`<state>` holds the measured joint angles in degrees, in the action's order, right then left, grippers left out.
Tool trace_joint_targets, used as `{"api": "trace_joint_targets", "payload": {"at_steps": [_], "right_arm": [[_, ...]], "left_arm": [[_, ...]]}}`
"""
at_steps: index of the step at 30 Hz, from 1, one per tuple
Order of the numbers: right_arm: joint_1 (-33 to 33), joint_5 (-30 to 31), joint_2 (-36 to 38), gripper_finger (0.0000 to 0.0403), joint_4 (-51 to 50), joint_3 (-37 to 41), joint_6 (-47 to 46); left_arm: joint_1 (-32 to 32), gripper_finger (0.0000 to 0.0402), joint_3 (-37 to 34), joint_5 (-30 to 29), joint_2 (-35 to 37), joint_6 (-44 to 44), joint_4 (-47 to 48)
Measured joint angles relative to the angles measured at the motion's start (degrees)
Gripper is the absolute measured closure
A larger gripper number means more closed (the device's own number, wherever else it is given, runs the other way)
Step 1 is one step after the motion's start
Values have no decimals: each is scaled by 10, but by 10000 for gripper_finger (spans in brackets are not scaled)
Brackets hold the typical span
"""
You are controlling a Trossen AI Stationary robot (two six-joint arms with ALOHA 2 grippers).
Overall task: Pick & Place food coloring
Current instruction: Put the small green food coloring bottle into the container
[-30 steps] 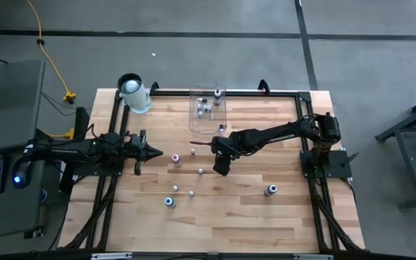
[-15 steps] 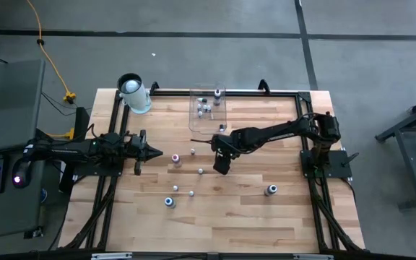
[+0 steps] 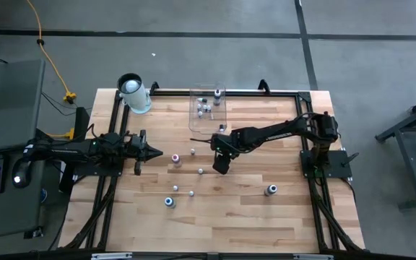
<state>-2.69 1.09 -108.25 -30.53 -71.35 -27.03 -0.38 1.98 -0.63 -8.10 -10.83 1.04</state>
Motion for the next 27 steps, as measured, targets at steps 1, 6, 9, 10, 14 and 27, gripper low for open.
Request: {"api": "trace_joint_targets", "payload": {"at_steps": [1, 6, 9, 10, 14, 27], "right_arm": [[-1, -1, 0, 254, -1, 0, 0], [-3, -1, 0, 261, 1, 0, 0], [-3, -1, 0, 267, 3, 0, -1], [-3, -2, 0, 269, 3, 0, -1], [-3, -2, 0, 280, 2, 0, -1], [-3, -2, 0, 325, -2, 0, 0]], "left_arm": [[0, 401, 0, 0, 0, 0, 0], [0, 401, 0, -2, 0, 0, 0], [0, 401, 0, -2, 0, 0, 0], [0, 401, 0, -2, 0, 0, 0], [0, 401, 0, -2, 0, 0, 0], [0, 401, 0, -2, 0, 0, 0]]}}
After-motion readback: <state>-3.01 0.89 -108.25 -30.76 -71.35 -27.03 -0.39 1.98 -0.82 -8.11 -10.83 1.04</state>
